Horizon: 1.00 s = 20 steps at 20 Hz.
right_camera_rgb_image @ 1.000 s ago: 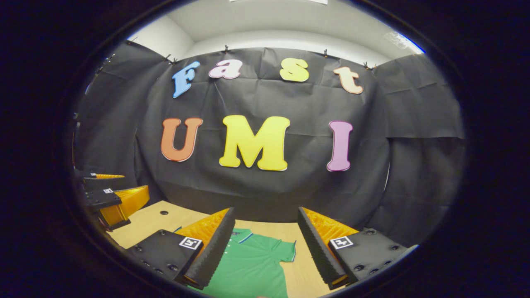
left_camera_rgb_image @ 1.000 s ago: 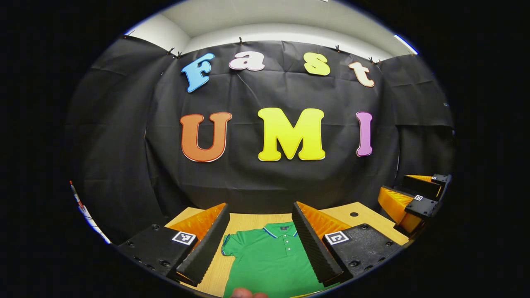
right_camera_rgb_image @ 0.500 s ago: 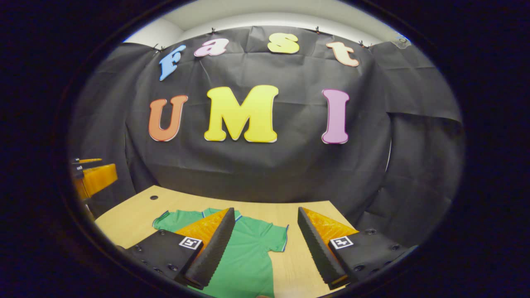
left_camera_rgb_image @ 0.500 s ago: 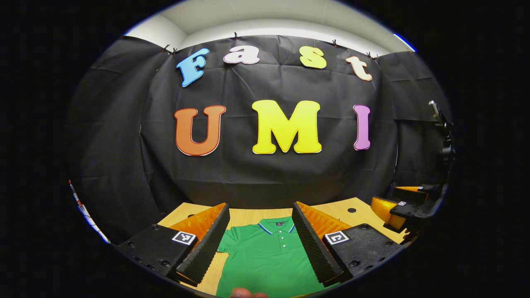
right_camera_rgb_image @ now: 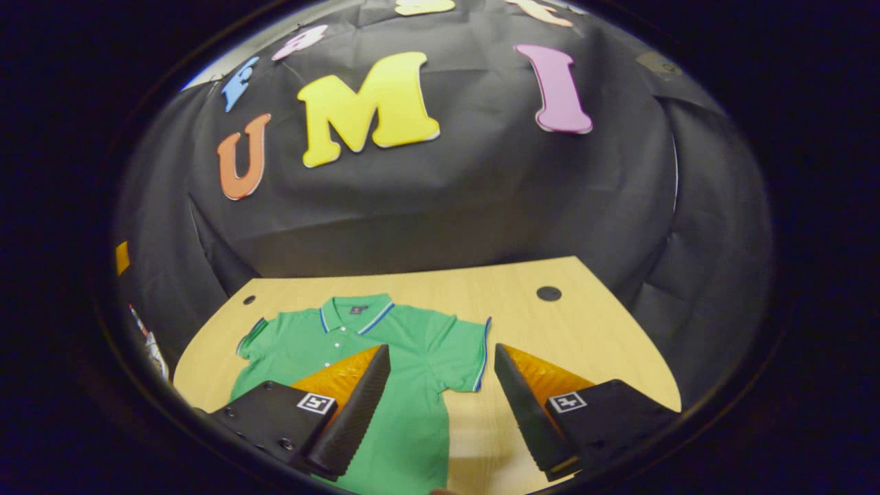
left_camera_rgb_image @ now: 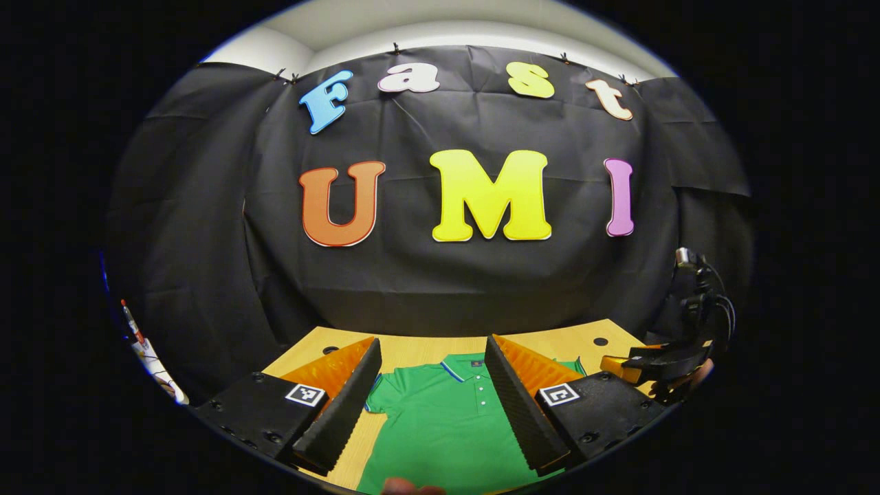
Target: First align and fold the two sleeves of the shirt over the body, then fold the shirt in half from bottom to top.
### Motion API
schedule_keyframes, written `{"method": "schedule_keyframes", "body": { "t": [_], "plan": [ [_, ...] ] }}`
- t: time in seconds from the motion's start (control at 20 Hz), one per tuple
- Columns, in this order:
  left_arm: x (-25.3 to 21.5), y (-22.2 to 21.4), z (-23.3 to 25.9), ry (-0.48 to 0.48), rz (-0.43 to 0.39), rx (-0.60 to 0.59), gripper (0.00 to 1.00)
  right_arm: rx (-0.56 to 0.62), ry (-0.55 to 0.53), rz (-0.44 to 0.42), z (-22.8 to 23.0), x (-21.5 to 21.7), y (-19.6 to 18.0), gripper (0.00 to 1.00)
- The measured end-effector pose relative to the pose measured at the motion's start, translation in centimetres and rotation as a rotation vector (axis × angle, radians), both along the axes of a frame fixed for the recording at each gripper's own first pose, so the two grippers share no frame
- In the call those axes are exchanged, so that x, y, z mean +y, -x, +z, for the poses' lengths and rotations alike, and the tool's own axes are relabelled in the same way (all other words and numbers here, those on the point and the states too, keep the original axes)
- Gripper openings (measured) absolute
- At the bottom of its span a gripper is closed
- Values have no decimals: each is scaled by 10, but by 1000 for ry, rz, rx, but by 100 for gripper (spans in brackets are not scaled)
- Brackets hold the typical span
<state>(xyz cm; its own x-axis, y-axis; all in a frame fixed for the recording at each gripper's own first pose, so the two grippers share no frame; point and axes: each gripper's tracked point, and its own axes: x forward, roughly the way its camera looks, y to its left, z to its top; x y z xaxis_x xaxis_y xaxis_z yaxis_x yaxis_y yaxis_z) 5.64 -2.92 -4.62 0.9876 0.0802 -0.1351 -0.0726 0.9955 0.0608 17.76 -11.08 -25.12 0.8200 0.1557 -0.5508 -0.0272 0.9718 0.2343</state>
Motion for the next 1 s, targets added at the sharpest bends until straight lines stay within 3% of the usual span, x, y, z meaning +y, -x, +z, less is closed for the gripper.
{"method": "schedule_keyframes", "body": {
  "t": [0.05, 0.1, 0.15, 0.45, 0.6, 0.8, 1.0],
  "plan": [
    [1, -1, -2, -8, 8, 7, 97, 33, -2, 0, -15, -3, -7, 99],
    [4, 0, -5, -16, 20, 16, 98, 56, -7, -1, -27, -4, -15, 95],
    [7, 0, -6, -20, 32, 19, 97, 67, -7, -2, -38, -6, -25, 100],
    [12, 3, -28, -9, 98, 68, 97, 96, -10, -4, -78, -13, -78, 99],
    [19, 5, -41, -37, 136, 111, 98, 148, -32, 16, -102, -6, -92, 95],
    [23, 6, -47, -51, 159, 135, 98, 192, -67, -14, -124, -8, -110, 98],
    [27, 3, -51, -65, 176, 157, 98, 215, -25, -20, -137, -9, -118, 67]
  ]
}}
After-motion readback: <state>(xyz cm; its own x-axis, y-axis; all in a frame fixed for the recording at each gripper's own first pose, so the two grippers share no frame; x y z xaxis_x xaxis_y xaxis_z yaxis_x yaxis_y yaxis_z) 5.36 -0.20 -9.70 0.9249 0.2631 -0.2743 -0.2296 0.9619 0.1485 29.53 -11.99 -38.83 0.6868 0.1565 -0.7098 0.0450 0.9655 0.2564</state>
